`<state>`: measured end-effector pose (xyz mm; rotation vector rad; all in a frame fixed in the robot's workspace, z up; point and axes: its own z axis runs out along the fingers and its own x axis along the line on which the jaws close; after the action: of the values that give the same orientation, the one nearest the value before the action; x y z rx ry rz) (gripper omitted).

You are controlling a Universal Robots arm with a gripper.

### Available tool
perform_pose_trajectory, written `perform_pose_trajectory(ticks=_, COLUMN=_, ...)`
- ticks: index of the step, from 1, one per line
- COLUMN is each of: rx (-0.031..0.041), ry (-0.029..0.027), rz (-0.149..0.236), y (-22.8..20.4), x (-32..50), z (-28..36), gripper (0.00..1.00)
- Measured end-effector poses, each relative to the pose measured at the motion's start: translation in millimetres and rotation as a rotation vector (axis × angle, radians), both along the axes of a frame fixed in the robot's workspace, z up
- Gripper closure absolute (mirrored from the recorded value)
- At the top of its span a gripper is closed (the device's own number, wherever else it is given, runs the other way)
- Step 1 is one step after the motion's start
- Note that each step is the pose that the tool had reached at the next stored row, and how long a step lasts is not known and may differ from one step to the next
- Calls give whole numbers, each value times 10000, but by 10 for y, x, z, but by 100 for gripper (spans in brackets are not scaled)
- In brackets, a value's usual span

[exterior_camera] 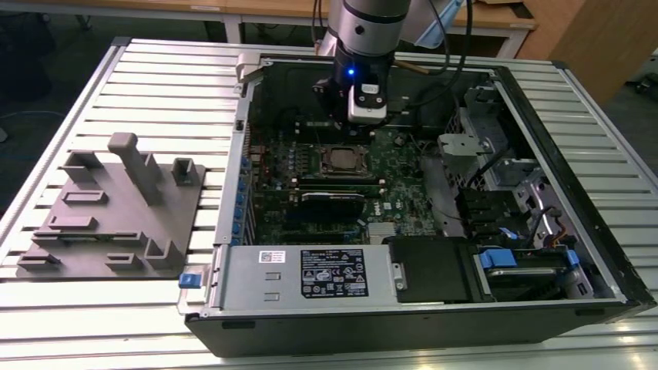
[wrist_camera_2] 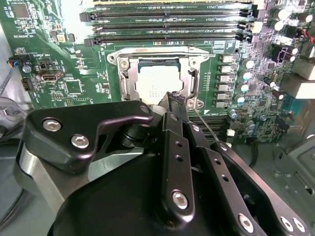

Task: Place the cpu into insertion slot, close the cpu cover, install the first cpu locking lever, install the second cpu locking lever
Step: 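Install the first cpu locking lever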

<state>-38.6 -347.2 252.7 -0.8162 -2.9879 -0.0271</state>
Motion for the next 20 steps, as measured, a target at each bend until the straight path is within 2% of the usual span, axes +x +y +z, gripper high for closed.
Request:
perform_pose_trajectory(ticks=9, rx=1, ry=0, rz=894, y=0, x=-25, z=0, gripper=89)
perform_pose_trajectory(ticks=20, rx=1, ry=0, rz=1448, y=-1, x=-34, z=0, gripper=89)
